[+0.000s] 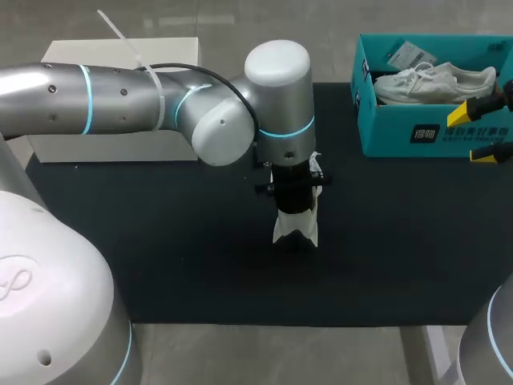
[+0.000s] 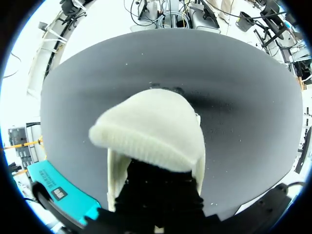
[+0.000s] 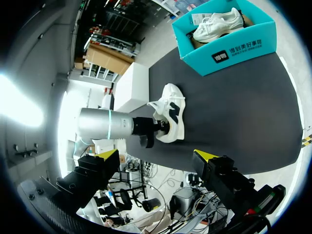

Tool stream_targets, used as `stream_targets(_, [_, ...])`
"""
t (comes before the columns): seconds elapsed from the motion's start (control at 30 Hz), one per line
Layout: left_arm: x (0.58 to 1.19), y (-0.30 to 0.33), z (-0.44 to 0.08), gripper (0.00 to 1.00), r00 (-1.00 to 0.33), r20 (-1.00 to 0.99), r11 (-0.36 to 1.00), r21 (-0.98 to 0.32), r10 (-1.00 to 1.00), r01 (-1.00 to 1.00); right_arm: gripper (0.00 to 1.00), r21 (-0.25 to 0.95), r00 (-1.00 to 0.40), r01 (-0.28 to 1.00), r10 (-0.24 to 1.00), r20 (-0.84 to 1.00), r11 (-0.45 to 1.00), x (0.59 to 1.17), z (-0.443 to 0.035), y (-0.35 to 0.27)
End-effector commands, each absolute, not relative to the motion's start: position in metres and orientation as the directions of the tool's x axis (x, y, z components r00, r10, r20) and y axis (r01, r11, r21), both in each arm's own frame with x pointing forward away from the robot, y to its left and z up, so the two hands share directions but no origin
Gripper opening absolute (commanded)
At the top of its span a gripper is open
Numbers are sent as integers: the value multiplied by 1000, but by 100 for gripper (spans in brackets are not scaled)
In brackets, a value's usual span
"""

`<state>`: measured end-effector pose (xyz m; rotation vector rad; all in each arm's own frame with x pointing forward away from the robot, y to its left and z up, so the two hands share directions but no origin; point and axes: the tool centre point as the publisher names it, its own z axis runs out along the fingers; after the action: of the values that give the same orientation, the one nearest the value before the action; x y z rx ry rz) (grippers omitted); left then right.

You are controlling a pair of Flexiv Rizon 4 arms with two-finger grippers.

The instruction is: Take the shoe out of the shoebox, open the shoe tongue, remove and reinsert the insole, then place the shoe into the shoebox

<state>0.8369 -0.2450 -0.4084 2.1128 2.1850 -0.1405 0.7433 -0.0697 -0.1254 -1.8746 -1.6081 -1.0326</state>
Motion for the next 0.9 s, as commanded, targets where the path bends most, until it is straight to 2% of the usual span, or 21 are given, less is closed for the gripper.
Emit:
stream_targets(0.03, [839, -253, -405, 0, -33, -137, 33, 0, 990, 999, 100, 125, 36, 969, 625, 780, -212, 743, -126, -69])
stream_targets(0.3, [852, -261, -358, 0, 6, -203, 9, 74, 979, 997, 100, 125, 36, 969, 625, 780, -212, 743, -126, -69])
stream_targets(0.37, [860, -262, -358, 0, 19, -193, 4, 120, 981, 993, 100, 125, 36, 969, 625, 780, -212, 743, -126, -69])
stream_targets(0.57, [877, -261, -366, 0, 57, -177, -30, 149, 983, 988, 100, 125, 36, 969, 625, 780, -212, 743, -126, -69])
stream_targets(0.77, [891, -253, -374, 0, 35, -173, -5, 173, 984, 985, 100, 125, 36, 969, 625, 780, -212, 743, -126, -69])
stream_targets(0.8, [893, -252, -375, 4, 31, -167, -2, 174, 985, 985, 100, 125, 36, 969, 625, 780, -212, 743, -126, -69])
stream_targets(0.87, [895, -249, -377, 41, 27, -157, 1, 181, 987, 983, 100, 125, 36, 969, 625, 780, -212, 743, -126, -69])
stream_targets(0.9, [896, -248, -378, 45, 23, -154, 5, 178, 988, 984, 100, 125, 36, 969, 625, 780, -212, 743, -126, -69])
